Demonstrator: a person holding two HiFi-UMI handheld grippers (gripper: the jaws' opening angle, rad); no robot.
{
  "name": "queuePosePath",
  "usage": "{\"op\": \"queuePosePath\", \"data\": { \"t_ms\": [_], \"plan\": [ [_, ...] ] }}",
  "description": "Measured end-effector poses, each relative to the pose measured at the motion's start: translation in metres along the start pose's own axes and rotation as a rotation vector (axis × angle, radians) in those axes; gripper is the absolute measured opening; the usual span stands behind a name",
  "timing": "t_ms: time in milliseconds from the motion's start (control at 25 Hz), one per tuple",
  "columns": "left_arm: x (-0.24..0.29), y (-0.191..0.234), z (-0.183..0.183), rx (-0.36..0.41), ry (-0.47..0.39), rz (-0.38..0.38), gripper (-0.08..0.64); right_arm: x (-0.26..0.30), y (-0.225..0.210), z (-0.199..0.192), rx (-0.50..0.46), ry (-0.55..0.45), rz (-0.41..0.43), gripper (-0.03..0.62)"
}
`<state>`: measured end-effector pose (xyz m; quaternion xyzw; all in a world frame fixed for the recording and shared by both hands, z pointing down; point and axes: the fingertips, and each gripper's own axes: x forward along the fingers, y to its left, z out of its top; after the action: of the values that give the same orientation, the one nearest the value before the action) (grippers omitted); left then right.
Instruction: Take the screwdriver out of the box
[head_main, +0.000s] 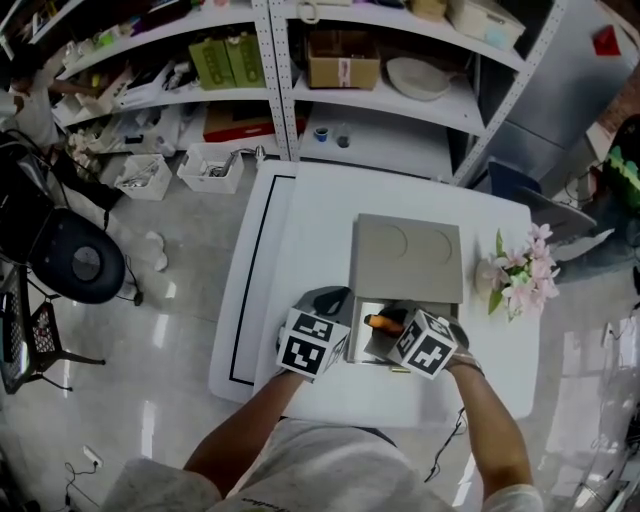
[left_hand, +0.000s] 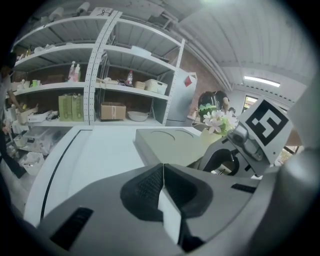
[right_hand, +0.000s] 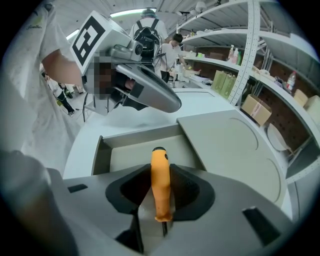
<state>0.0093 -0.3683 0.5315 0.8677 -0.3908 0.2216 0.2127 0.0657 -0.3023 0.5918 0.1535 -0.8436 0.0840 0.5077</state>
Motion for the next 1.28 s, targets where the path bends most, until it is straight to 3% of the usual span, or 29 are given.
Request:
{"op": "queuePosePath", "data": {
  "t_ms": [560,1280],
  "plan": [
    [-0.023,-0.016,0.014,0.037,-0.043,0.028,0.006,-0.031,-0.003,0.015,0.069,-0.155,-0.12,0.118],
    [-0.059,-0.076,0.035,0.056,-0.143,0.152,0.006,-0.14,0.003,0.009,0.174,-0.469,-0.29,0.115]
  ]
}}
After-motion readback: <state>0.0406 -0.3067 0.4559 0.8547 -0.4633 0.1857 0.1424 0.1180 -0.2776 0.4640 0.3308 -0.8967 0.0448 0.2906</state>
